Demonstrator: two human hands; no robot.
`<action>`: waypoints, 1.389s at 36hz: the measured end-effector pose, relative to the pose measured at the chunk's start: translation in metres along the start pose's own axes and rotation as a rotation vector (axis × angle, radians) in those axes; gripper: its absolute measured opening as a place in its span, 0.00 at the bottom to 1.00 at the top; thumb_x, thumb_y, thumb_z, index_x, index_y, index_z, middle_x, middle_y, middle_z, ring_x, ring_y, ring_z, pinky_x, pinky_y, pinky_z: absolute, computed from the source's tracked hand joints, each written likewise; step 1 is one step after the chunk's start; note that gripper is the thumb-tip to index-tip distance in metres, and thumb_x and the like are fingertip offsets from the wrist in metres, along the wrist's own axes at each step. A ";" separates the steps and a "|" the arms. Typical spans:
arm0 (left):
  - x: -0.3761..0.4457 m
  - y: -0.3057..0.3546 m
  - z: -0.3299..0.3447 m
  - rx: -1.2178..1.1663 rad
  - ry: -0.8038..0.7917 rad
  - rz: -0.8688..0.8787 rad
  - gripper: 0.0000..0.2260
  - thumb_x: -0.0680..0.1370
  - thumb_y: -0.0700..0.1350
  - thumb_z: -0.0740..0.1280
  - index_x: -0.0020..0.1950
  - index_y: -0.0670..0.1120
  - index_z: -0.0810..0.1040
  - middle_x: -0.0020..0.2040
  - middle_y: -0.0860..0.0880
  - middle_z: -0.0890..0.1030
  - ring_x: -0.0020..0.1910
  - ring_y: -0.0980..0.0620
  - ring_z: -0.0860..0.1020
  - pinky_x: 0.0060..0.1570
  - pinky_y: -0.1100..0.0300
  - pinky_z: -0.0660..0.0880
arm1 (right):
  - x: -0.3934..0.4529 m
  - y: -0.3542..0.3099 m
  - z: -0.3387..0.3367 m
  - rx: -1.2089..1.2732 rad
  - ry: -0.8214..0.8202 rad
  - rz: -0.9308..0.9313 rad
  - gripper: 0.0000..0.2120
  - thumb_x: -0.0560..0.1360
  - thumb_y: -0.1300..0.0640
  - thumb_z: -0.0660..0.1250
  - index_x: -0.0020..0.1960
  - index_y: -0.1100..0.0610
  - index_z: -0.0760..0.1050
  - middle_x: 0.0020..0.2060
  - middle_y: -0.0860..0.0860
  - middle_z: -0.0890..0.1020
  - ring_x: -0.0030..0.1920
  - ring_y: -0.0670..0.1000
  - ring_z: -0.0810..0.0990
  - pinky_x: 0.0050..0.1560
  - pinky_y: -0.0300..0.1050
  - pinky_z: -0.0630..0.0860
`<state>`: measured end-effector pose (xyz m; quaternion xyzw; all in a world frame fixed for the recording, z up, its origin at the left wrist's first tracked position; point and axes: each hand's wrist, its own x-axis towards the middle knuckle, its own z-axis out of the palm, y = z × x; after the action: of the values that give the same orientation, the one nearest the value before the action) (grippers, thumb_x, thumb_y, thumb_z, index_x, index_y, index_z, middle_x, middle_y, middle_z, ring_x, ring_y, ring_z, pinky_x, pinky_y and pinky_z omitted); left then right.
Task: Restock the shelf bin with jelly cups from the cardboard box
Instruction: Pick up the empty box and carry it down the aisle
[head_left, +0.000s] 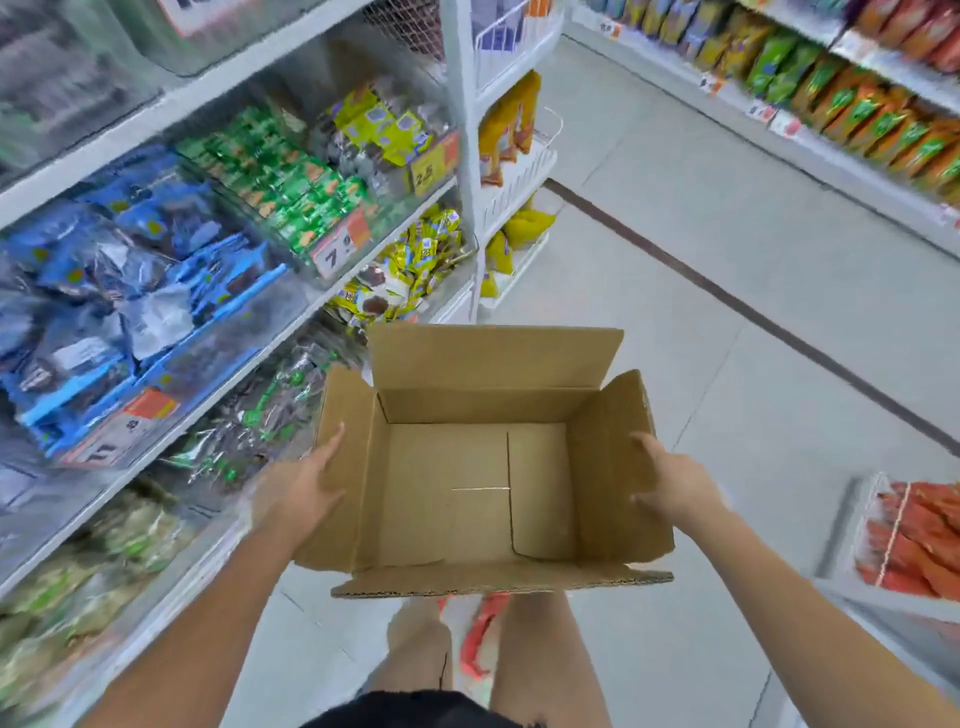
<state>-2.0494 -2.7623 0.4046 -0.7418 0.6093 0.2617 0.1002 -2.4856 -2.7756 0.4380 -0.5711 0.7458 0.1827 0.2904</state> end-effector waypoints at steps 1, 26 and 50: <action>0.002 0.004 0.007 -0.020 -0.010 -0.032 0.40 0.73 0.49 0.71 0.75 0.62 0.49 0.44 0.46 0.83 0.34 0.52 0.77 0.29 0.58 0.75 | 0.015 0.001 -0.006 -0.028 -0.008 -0.026 0.38 0.71 0.52 0.72 0.74 0.43 0.54 0.58 0.55 0.79 0.56 0.57 0.78 0.54 0.50 0.77; 0.080 0.017 0.267 -0.369 0.003 -0.750 0.34 0.77 0.52 0.65 0.74 0.66 0.46 0.38 0.48 0.76 0.36 0.48 0.75 0.34 0.58 0.72 | 0.382 -0.089 0.109 -0.376 -0.201 -0.579 0.37 0.73 0.51 0.70 0.74 0.44 0.52 0.51 0.54 0.79 0.46 0.55 0.76 0.46 0.46 0.75; 0.138 -0.057 0.394 -0.522 0.092 -0.840 0.41 0.74 0.45 0.69 0.75 0.66 0.46 0.43 0.42 0.81 0.39 0.42 0.76 0.41 0.52 0.76 | 0.466 -0.151 0.215 -0.273 -0.151 -0.670 0.37 0.73 0.56 0.71 0.73 0.38 0.54 0.48 0.57 0.76 0.46 0.58 0.75 0.47 0.50 0.74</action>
<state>-2.0829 -2.6825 -0.0076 -0.9343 0.1758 0.3095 -0.0189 -2.3761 -3.0356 -0.0161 -0.8019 0.4626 0.2169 0.3095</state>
